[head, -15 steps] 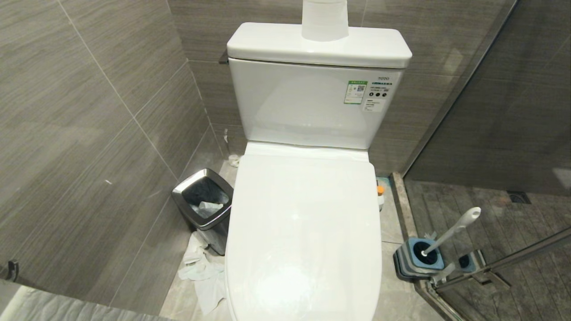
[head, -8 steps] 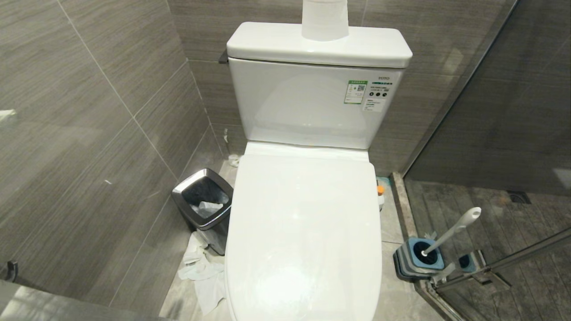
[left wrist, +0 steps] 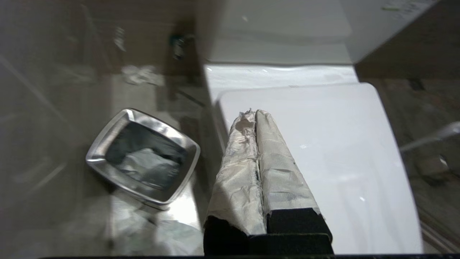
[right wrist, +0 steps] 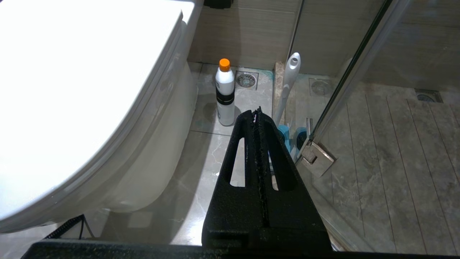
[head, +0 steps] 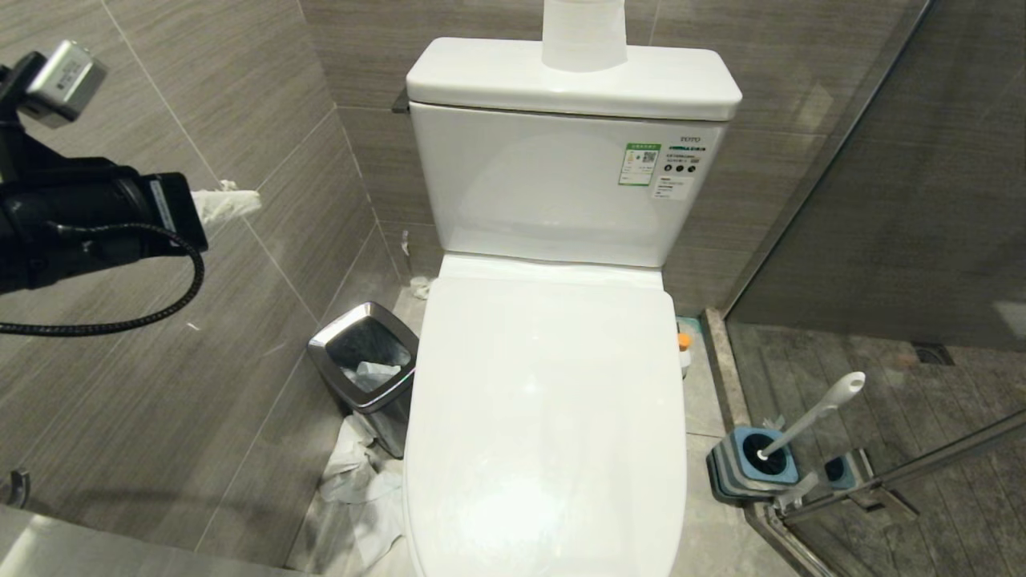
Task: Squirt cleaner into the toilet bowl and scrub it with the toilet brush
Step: Use the left hand to lift the toilet lid slightly
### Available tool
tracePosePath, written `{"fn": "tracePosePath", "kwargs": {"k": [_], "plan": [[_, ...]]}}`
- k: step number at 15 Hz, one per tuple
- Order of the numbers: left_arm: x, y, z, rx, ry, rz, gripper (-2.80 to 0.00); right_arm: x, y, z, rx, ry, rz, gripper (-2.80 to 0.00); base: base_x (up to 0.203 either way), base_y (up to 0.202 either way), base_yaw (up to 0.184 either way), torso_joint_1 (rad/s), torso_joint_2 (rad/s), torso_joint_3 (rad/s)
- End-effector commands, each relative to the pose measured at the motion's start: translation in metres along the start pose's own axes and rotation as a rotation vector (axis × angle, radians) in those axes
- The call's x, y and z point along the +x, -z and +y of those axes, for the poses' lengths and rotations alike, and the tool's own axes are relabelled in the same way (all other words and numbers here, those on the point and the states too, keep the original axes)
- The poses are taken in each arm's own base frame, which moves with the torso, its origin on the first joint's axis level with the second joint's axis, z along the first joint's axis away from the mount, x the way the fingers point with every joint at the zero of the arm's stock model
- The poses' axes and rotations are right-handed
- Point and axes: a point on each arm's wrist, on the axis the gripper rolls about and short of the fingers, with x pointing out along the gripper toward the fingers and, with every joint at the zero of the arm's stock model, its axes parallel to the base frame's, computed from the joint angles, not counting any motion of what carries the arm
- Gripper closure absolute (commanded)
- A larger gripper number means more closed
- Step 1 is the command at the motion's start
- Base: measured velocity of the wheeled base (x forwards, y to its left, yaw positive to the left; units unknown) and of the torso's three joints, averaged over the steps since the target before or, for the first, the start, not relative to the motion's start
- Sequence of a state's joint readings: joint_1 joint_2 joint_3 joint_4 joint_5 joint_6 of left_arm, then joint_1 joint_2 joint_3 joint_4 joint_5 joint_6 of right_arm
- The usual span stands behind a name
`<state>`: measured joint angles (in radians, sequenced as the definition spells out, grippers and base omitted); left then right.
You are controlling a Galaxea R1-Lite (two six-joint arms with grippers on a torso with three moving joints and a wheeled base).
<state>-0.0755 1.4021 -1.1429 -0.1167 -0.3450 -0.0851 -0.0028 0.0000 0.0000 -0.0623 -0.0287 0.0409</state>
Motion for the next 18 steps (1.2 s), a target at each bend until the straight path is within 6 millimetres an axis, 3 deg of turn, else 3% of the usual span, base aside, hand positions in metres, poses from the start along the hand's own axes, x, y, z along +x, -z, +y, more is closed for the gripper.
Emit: {"fn": "tracePosePath", "kwargs": {"k": [1,6,13,14,18], "plan": [[0.033,0.017,0.012,-0.109,0.076,0.095,0.00,0.002,0.007,0.000,-0.001,0.002,0.024,0.00,0.000,0.000,0.000,0.000,0.00,0.000],[0.069,0.048,0.024,-0.294,0.282,0.244,0.00,0.002,0.007,0.000,0.000,0.000,0.025,0.00,0.000,0.000,0.000,0.000,0.00,0.000],[0.106,0.100,0.056,-0.386,0.226,0.392,0.00,0.002,0.007,0.000,0.000,0.001,0.025,0.00,0.000,0.000,0.000,0.000,0.00,0.000],[0.108,0.105,0.056,-0.394,0.233,0.405,-2.80,0.002,0.007,0.000,-0.001,0.002,0.025,0.00,0.000,0.000,0.000,0.000,0.00,0.000],[0.122,0.131,0.063,-0.414,0.258,0.434,-2.80,0.002,0.007,0.000,0.000,0.002,0.025,0.00,0.000,0.000,0.000,0.000,0.00,0.000]]}}
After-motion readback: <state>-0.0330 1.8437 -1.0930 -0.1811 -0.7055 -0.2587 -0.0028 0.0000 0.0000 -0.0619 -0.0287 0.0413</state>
